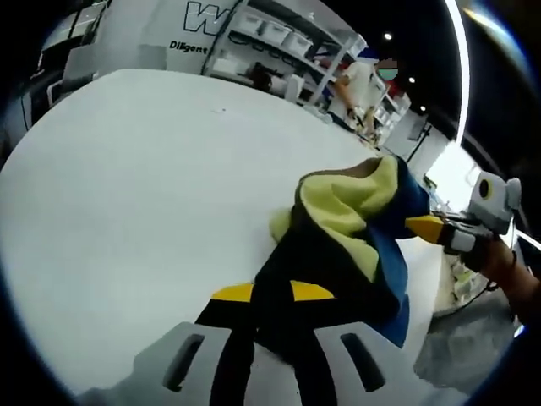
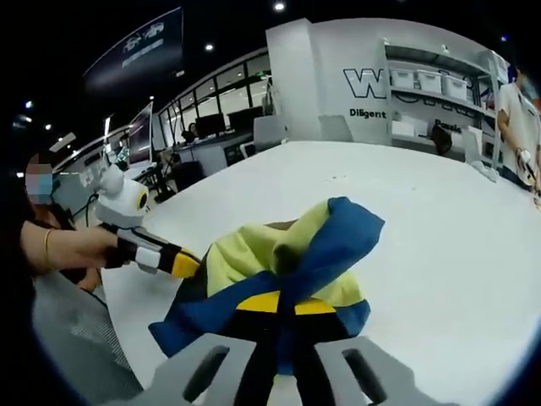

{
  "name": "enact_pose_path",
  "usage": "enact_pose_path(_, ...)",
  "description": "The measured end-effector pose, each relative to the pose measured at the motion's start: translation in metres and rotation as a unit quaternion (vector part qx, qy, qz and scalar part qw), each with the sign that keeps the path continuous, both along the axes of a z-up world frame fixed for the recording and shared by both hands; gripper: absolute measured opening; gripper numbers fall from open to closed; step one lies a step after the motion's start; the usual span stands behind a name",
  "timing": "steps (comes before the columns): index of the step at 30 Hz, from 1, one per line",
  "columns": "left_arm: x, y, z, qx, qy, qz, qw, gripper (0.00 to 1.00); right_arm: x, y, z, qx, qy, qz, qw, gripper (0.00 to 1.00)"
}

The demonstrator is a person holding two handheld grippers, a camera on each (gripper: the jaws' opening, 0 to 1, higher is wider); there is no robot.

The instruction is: Fold the garment on the visible template until the final outline fits inside the template.

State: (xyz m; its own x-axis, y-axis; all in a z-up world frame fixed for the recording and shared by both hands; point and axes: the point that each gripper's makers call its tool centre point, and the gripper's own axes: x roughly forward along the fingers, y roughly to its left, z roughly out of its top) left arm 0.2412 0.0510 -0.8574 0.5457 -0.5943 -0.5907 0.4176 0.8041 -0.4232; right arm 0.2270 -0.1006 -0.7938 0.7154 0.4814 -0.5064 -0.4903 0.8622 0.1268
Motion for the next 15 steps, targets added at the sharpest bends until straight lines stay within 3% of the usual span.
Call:
enact_pose_path(5,-0.003,0.006,-0.001,0.010,0.002,-0.004,0.9999,0.00,0.001,-0.005,-0.002,-0.016,-0.002,-0.006,0.9999,0.00)
enact_pose_path(15,-0.003,0.015,0.012,0.005,-0.008,0.002,1.0000,0.00,0.006,-0.007,0.008,-0.016,-0.005,-0.011,0.9998,0.00)
